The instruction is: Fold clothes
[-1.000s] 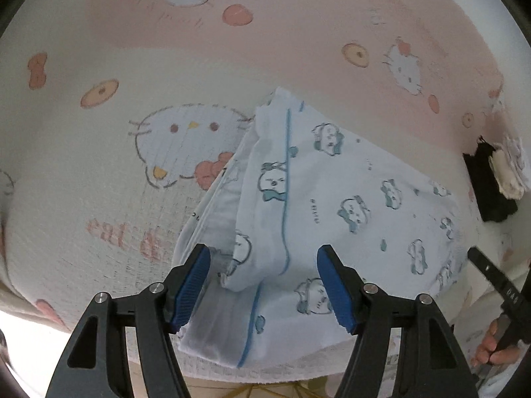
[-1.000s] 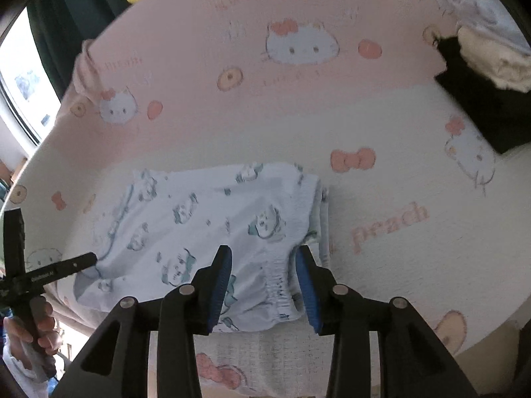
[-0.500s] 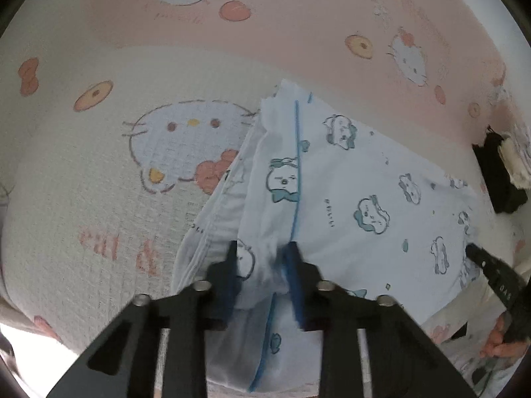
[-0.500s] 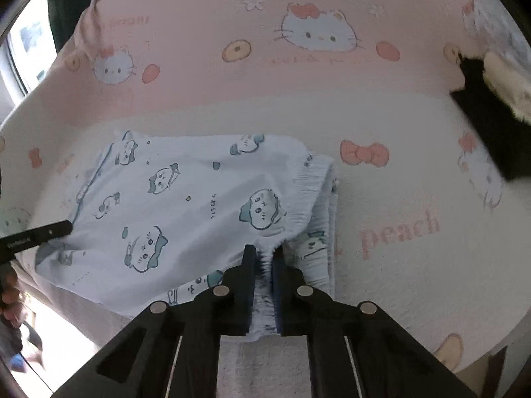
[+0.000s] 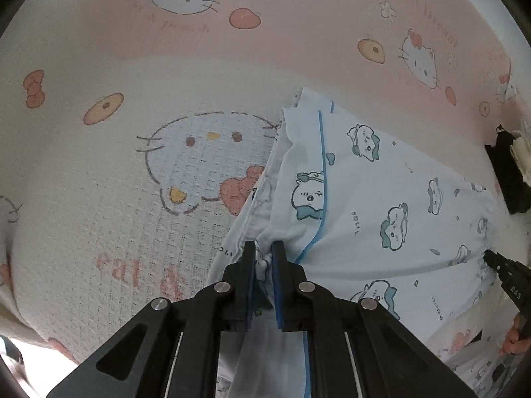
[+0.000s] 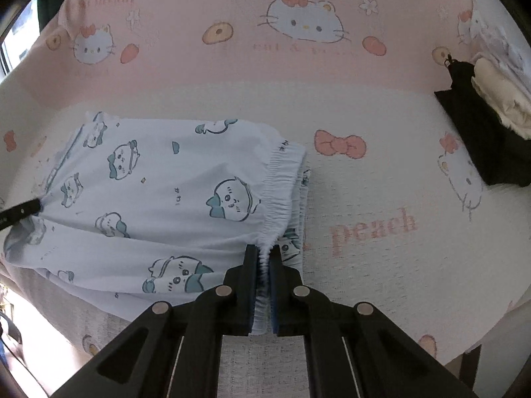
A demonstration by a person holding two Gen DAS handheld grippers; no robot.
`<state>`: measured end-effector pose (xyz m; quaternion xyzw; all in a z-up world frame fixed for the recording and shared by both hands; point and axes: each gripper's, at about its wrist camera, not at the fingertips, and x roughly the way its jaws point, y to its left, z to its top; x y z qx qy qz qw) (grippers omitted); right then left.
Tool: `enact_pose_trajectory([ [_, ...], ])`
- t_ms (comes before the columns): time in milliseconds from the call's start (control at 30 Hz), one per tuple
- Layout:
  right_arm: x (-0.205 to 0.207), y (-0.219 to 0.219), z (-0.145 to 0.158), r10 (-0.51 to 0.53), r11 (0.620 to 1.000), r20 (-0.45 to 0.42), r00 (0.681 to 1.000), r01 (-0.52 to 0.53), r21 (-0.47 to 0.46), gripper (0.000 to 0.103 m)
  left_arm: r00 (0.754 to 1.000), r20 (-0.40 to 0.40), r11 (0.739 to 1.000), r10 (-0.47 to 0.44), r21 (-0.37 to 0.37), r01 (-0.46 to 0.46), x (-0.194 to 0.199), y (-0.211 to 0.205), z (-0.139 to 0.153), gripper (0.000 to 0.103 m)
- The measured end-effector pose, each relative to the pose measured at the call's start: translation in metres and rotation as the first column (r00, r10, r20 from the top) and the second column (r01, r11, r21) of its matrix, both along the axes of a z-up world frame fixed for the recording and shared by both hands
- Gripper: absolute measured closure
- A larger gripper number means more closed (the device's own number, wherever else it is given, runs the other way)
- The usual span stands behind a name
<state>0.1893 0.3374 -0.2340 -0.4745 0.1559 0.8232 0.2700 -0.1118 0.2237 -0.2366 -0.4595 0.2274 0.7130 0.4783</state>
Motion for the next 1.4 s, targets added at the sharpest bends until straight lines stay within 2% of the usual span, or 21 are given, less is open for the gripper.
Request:
enact_pose_trajectory([
  [100, -0.005, -0.002, 0.001, 0.002, 1.000, -0.004, 1.000, -0.002, 0.009, 0.099, 0.997, 0.059, 0.998, 0.047, 0.029, -0.049, -0.006, -0.002, 0.006, 0.094],
  [167, -0.003, -0.002, 0.005, -0.001, 1.000, -0.024, 1.000, 0.000, -0.008, 0.097, 0.984, 0.158, 0.993, 0.078, 0.071, -0.090, -0.015, -0.008, 0.013, 0.094],
  [233, 0.001, 0.001, 0.011, -0.011, 0.999, -0.061, 0.998, 0.008, -0.044, 0.093, 0.950, 0.296, 0.985, 0.096, 0.109, -0.134, -0.027, -0.018, 0.020, 0.094],
  [300, 0.005, 0.002, 0.020, -0.019, 0.999, -0.086, 0.996, 0.016, -0.045, 0.075, 0.897, 0.428, 0.973, 0.106, 0.139, -0.182, -0.038, -0.028, 0.027, 0.093],
  [333, 0.007, 0.001, 0.024, -0.023, 0.999, -0.096, 0.995, 0.019, -0.043, 0.056, 0.870, 0.481, 0.968, 0.109, 0.149, -0.203, -0.044, -0.033, 0.030, 0.093],
  [367, 0.010, -0.001, 0.028, -0.023, 0.999, -0.101, 0.995, 0.020, -0.028, 0.043, 0.858, 0.502, 0.966, 0.112, 0.148, -0.213, -0.047, -0.035, 0.033, 0.091],
  [433, 0.016, -0.007, 0.038, -0.009, 1.000, -0.115, 0.993, 0.010, 0.010, 0.042, 0.851, 0.509, 0.966, 0.126, 0.134, -0.223, -0.046, -0.041, 0.041, 0.078],
  [500, 0.023, -0.014, 0.044, 0.018, 1.000, -0.119, 0.993, -0.014, 0.027, 0.042, 0.856, 0.503, 0.965, 0.117, 0.147, -0.218, -0.043, -0.050, 0.047, 0.043],
  [533, 0.023, -0.021, 0.048, 0.031, 0.999, -0.114, 0.993, -0.026, 0.046, 0.041, 0.858, 0.501, 0.964, 0.112, 0.154, -0.216, -0.042, -0.053, 0.049, 0.038],
  [600, 0.024, -0.028, 0.054, 0.058, 0.995, -0.095, 0.994, -0.051, 0.081, 0.041, 0.860, 0.499, 0.966, 0.106, 0.155, -0.209, -0.040, -0.056, 0.053, 0.037],
  [767, 0.023, -0.048, 0.067, 0.140, 0.980, -0.061, 0.988, -0.130, 0.149, 0.041, 0.889, 0.445, 0.978, 0.110, 0.110, -0.176, -0.033, -0.052, 0.039, 0.037],
  [1000, 0.028, -0.070, 0.078, 0.201, 0.962, -0.049, 0.978, -0.188, 0.199, 0.040, 0.949, 0.309, 0.992, 0.067, 0.084, -0.097, -0.010, -0.053, 0.047, 0.037],
  [1167, 0.021, -0.083, 0.077, 0.243, 0.944, -0.005, 0.970, -0.236, 0.230, 0.038, 0.993, 0.116, 0.998, -0.033, 0.048, 0.027, 0.016, -0.048, 0.054, 0.037],
  [1300, 0.015, -0.091, 0.071, 0.267, 0.930, 0.041, 0.963, -0.268, 0.251, 0.038, 0.987, -0.017, 0.987, -0.158, 0.004, 0.158, 0.037, -0.042, 0.053, 0.037],
  [1367, 0.011, -0.095, 0.067, 0.279, 0.920, 0.075, 0.957, -0.289, 0.265, 0.038, 0.968, -0.099, 0.973, -0.232, -0.033, 0.230, 0.051, -0.037, 0.049, 0.037],
  [1400, 0.010, -0.096, 0.064, 0.286, 0.915, 0.093, 0.954, -0.300, 0.270, 0.038, 0.949, -0.155, 0.961, -0.275, -0.057, 0.269, 0.060, -0.035, 0.047, 0.037],
])
